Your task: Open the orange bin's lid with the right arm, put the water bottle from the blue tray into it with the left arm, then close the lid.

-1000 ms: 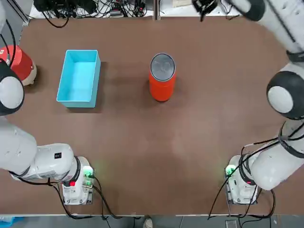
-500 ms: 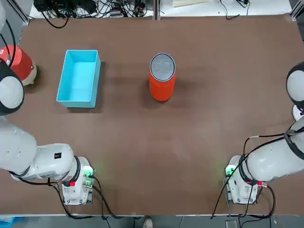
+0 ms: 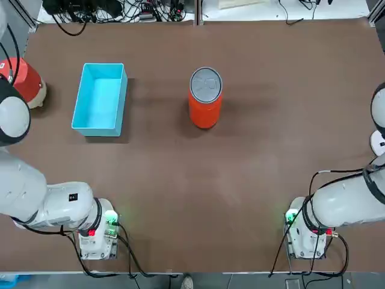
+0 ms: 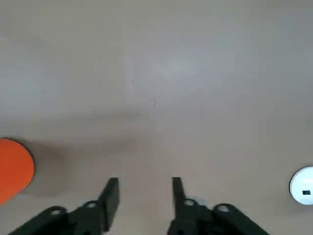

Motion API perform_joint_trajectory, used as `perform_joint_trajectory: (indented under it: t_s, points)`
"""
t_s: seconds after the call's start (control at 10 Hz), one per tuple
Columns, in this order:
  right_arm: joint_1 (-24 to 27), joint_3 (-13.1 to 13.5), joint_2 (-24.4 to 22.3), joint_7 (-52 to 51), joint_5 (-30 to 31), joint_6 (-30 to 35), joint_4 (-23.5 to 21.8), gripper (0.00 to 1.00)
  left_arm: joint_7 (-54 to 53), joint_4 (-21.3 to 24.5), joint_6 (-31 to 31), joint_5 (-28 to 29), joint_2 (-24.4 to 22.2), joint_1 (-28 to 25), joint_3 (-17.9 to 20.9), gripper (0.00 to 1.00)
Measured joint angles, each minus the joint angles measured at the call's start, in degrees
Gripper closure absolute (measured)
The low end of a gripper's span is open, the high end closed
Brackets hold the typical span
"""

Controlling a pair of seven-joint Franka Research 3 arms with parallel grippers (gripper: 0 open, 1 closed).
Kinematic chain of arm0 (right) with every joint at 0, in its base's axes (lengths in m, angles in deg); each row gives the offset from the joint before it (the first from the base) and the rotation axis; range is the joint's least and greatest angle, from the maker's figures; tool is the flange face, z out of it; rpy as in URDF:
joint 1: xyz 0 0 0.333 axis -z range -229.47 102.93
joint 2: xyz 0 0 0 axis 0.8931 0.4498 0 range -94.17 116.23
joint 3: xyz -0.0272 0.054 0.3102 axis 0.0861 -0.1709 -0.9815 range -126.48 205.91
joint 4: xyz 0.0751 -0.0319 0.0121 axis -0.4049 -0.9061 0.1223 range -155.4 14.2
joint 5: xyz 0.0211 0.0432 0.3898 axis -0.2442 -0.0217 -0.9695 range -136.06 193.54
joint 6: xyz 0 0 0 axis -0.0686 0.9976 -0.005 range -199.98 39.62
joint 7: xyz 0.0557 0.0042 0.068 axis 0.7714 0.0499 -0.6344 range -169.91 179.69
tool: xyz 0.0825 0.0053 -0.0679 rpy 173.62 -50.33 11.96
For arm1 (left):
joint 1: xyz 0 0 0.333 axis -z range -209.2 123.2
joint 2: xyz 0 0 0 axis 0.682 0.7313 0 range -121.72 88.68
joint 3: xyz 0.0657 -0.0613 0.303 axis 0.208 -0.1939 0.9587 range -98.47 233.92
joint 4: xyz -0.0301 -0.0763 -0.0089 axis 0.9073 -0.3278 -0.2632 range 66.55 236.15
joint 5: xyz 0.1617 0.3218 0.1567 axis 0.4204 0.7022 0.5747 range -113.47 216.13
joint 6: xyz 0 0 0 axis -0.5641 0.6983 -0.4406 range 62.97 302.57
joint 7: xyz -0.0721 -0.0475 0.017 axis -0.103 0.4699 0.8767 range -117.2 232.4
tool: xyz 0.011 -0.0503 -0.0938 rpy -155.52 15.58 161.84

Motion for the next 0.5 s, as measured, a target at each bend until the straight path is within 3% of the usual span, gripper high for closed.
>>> perform_joint_trajectory:
  t_s: [0.3, 0.5]
  points:
    - [1.7, 0.0, -0.4, -4.9, 0.0, -1.0, -1.0, 0.01, 0.0, 0.0, 0.0, 0.0, 0.0, 0.0, 0.0, 0.0]
    - [3.2, 0.0, -3.1, -6.7, 0.0, -5.4, -6.2, 0.0, 0.0, 0.0, 0.0, 0.0, 0.0, 0.0, 0.0, 0.0]
